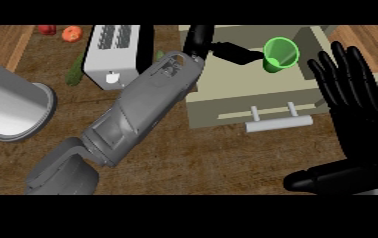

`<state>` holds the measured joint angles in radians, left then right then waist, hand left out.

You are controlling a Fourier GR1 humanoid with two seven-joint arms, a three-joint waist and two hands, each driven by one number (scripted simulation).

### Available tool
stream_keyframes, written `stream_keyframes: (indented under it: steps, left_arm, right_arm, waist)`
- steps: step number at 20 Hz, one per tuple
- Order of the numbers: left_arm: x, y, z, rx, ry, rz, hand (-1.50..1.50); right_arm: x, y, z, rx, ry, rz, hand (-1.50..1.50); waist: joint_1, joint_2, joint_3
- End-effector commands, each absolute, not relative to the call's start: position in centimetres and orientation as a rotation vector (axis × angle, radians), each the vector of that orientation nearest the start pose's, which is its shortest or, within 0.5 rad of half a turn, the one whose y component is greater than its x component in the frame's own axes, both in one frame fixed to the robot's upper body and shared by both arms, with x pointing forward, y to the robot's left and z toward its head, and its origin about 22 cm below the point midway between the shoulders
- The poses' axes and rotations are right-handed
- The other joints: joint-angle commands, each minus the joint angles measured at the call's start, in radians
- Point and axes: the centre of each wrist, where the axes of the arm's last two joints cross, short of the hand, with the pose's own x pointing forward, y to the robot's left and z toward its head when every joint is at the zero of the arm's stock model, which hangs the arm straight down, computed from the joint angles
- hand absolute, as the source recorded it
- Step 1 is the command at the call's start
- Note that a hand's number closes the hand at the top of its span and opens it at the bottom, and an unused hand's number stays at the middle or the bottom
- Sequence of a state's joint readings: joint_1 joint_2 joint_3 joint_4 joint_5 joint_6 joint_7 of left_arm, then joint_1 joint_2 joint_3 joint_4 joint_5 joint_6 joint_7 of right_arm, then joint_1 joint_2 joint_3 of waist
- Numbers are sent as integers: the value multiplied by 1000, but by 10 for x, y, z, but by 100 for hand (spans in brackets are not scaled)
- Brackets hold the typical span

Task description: Pick up the cup, place it into the drawer and close the drawer

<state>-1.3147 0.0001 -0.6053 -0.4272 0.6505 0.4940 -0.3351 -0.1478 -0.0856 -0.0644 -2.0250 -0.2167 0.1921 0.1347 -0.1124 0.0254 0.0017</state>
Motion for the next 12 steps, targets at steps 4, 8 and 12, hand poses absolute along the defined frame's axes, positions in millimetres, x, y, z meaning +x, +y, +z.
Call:
stream_keyframes:
  steps: [4,8,12]
  left_arm:
    - [421,-2,151,-204,-1956,-216,-150]
    - [419,-4,159,-299,-2005,-148,-150]
    - [427,16,170,-333,-1940,-82,-150]
  right_arm:
    - [245,-252,148,313,-2014,145,-150]
    - [242,-266,151,330,-1997,140,-150]
    - [215,-278,151,315,-2020,213,150]
  waist:
    - [33,-6,-1]
    - [66,-16,-1]
    - [95,-28,-2]
